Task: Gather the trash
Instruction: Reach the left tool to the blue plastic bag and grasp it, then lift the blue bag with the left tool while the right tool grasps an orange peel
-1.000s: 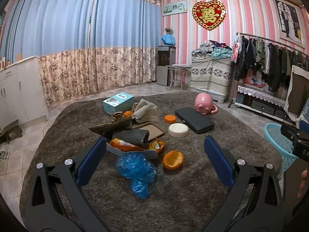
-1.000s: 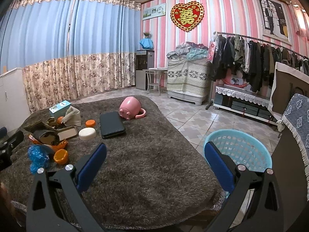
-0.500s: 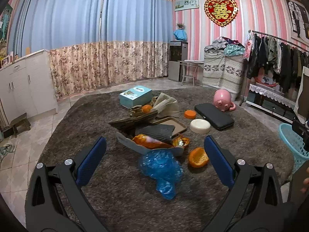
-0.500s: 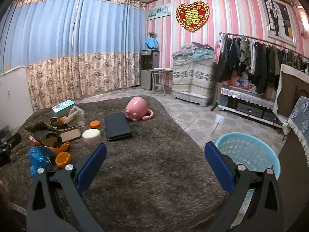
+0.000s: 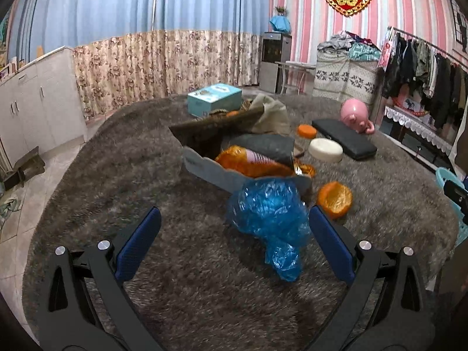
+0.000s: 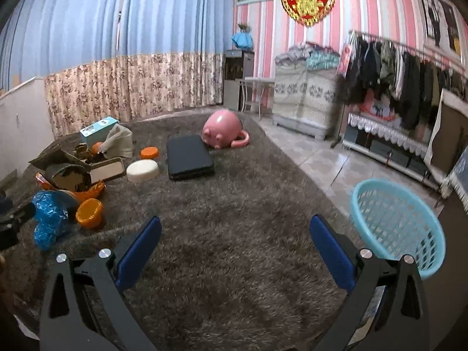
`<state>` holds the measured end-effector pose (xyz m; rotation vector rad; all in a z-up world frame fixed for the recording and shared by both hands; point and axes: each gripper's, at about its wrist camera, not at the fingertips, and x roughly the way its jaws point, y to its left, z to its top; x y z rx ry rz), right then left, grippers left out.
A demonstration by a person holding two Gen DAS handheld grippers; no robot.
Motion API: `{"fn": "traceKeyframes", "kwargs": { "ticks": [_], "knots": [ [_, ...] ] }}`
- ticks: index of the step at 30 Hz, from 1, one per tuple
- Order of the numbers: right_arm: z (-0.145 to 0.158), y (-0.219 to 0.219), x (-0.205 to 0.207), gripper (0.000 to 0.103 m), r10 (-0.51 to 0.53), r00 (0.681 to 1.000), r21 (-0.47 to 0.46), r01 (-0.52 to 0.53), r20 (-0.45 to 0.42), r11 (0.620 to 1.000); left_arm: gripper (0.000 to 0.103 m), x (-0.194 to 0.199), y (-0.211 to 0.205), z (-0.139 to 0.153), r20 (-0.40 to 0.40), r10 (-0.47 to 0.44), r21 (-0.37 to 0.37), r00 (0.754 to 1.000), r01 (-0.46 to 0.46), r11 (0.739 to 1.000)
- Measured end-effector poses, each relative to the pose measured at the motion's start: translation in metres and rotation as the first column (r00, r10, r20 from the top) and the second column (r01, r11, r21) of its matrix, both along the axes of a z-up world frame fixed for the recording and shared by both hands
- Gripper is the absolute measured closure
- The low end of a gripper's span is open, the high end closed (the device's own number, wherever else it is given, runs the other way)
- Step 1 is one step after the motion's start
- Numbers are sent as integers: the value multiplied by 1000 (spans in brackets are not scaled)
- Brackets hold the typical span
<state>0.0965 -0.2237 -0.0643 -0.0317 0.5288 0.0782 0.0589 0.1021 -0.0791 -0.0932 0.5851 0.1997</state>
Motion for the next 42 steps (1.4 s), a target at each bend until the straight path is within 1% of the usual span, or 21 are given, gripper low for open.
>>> {"fn": "traceKeyframes", "kwargs": {
  "ticks": [3, 6, 8, 10, 11, 13, 15, 16, 18, 21, 24, 29, 34, 36, 38, 40, 42],
  "knots": [
    [-7, -4, 4, 4, -15, 1000, 11, 15, -25, 1000, 5, 9, -4, -7, -25, -40, -5, 999, 40, 999],
    [-10, -2, 4, 4, -12, 1000, 2, 12, -28, 1000, 6, 14, -7, -7, -15, -58, 17, 998, 58, 998],
    [-10, 0, 4, 4, -2, 1000, 2, 2, -28, 1000, 18, 19, -8, -6, -16, -72, 28, 997, 73, 997],
    [-10, 5, 4, 4, 18, 999, 4, -18, -33, 1000, 42, 24, -8, -7, -36, -102, 16, 994, 102, 995],
    [-11, 8, 4, 4, 28, 999, 3, -28, -35, 1000, 47, 25, -7, -7, -43, -113, 4, 993, 113, 994],
    [-11, 17, 5, 4, 57, 997, 3, -57, -46, 998, 66, 23, -4, -8, -49, -139, -22, 989, 138, 990],
    [-12, 26, 5, 4, 83, 995, 3, -83, -50, 997, 77, 18, 1, -7, -43, -152, -28, 987, 151, 988],
    [-11, 33, 4, 4, 99, 994, 0, -99, -49, 995, 80, 14, 5, -5, -36, -156, -33, 987, 155, 987],
    [-10, 49, 3, 4, 132, 990, -8, -132, -45, 991, 82, 4, 14, 2, -13, -152, -29, 988, 151, 988],
    [-11, 69, 3, 4, 175, 983, -10, -176, -48, 984, 82, -7, 28, 13, 18, -131, 5, 991, 131, 991],
    [-14, 92, 5, 4, 217, 974, -9, -218, -60, 976, 82, -16, 50, 20, 43, -83, 38, 996, 81, 996],
    [-19, 124, 13, 4, 269, 959, -10, -270, -86, 963, 82, -18, 90, 19, 35, -1, 8, 999, 1, 1000],
    [-33, 146, 25, 5, 288, 948, -25, -294, -138, 955, 82, -13, 116, 16, 31, 55, 14, 998, -55, 998],
    [-37, 150, 29, 10, 293, 945, -24, -299, -148, 954, 82, -10, 120, 14, 30, 60, 19, 998, -61, 998],
    [-40, 154, 33, 17, 298, 941, -34, -307, -161, 951, 82, -6, 123, 12, 27, 62, 24, 998, -63, 998],
    [-41, 157, 36, 20, 312, 934, -25, -321, -173, 947, 82, -3, 125, 8, 23, 65, 23, 998, -66, 998],
    [-41, 161, 38, 25, 329, 928, -21, -338, -175, 941, 82, -1, 124, 4, 19, 66, 21, 998, -67, 998]
  ]
}}
